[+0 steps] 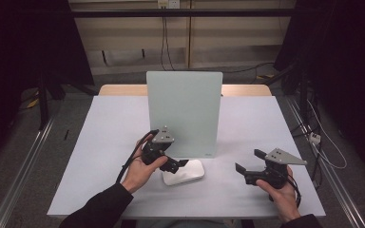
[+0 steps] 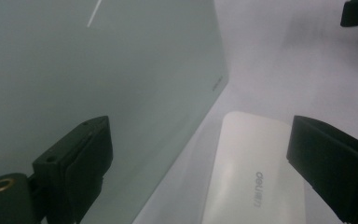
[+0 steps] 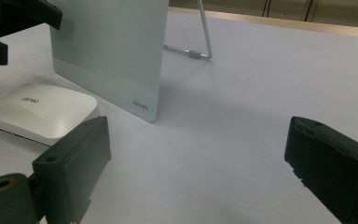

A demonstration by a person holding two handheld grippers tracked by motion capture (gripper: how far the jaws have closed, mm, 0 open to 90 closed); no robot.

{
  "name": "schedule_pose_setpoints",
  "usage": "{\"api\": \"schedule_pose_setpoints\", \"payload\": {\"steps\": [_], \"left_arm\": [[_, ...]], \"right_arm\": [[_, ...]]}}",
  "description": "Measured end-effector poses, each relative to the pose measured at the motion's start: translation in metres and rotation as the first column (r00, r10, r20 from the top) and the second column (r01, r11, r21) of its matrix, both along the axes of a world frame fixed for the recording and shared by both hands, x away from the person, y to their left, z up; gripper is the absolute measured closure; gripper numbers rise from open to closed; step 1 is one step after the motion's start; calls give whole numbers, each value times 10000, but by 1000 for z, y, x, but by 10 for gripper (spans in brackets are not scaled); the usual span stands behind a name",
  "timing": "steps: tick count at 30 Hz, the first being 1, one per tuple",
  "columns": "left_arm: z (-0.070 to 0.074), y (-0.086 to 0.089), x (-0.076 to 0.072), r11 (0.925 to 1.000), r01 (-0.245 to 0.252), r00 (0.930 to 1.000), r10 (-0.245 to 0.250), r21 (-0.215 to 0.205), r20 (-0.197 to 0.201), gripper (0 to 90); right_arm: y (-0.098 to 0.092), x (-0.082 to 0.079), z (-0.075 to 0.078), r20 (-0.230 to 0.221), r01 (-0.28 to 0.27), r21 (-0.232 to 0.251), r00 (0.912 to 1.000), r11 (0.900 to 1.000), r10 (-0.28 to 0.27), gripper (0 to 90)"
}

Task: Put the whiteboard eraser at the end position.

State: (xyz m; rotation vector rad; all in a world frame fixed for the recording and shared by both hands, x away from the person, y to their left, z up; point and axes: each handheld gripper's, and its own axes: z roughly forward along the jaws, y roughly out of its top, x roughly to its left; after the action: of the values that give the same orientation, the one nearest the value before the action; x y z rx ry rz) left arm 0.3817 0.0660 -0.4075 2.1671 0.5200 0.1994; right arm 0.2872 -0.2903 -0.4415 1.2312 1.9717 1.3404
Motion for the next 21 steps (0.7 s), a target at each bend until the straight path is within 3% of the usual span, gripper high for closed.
{"api": "schedule_pose_setpoints", "payload": {"steps": [2,4,8,10,14,16,18,21], "left_arm": [[3,4,-1,9997,-78,9999,79,-220,72,68],[8,11,-2,9974,-484,9984,499,-538,273,67],[14,24,-4,9913,-670,9973,698,-1135,213,62],[16,31,-5,9901,-885,9945,941,-1093,469,62],[17,41,-8,9862,-1188,9901,1264,-1156,610,63],[17,45,-11,9868,-1260,9894,1324,-1020,588,63],[16,50,-14,9842,-1518,9844,1588,-913,754,65],[13,57,-20,9832,-1538,9843,1612,-985,717,53]], "right_arm": [[1,0,0,0,2,-17,10000,10000,-2,69],[2,0,0,7,-21,-44,10000,10000,21,69],[1,-1,0,-30,39,-36,10000,10000,-39,68],[1,-1,0,-35,46,-33,10000,10000,-46,68],[2,-1,1,-32,40,-42,10000,10000,-40,68],[2,-2,1,-27,45,-49,10000,10000,-45,68],[2,-2,0,-21,58,-29,10000,10000,-58,68],[2,-2,0,-22,82,-36,10000,10000,-82,67]]}}
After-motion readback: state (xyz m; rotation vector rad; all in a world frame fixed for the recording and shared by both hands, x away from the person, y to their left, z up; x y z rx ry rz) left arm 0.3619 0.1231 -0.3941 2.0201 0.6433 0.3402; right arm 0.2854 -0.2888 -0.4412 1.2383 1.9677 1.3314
